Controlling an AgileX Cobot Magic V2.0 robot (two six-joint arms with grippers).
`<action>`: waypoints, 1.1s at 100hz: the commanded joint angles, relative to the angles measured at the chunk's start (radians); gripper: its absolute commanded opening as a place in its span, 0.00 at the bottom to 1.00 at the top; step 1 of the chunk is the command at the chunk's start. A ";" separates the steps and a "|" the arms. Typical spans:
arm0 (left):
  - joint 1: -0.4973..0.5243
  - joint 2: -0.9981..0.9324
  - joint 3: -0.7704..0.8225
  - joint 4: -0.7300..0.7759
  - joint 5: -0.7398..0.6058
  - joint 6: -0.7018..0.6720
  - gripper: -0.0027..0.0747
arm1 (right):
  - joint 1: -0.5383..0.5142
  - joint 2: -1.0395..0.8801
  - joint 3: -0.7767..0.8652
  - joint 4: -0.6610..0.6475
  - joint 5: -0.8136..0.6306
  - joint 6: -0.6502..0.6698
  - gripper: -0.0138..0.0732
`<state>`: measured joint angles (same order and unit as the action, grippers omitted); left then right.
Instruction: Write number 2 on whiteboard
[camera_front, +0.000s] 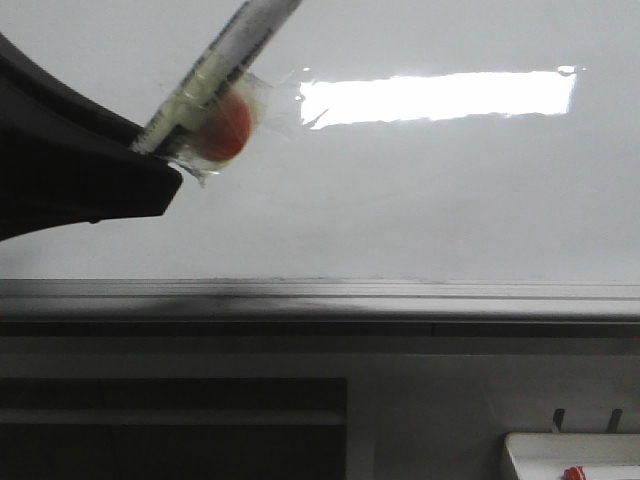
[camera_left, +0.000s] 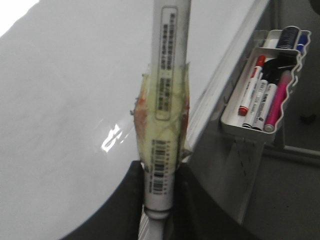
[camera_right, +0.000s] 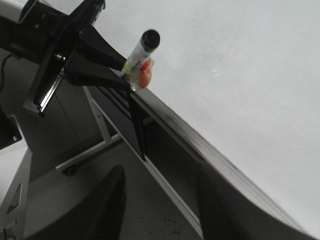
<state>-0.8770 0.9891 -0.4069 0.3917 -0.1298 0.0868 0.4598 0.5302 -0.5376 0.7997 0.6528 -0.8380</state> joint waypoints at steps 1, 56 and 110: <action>-0.024 -0.016 -0.026 0.065 -0.088 -0.001 0.01 | 0.021 0.087 -0.081 0.063 -0.032 -0.051 0.53; -0.024 -0.016 -0.026 0.155 -0.113 -0.001 0.01 | 0.302 0.432 -0.219 0.172 -0.222 -0.322 0.53; -0.024 -0.016 -0.026 0.212 -0.108 -0.001 0.01 | 0.362 0.536 -0.266 0.148 -0.291 -0.339 0.08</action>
<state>-0.8931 0.9876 -0.4069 0.5810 -0.1718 0.0895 0.8193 1.0792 -0.7683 0.9309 0.3884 -1.1667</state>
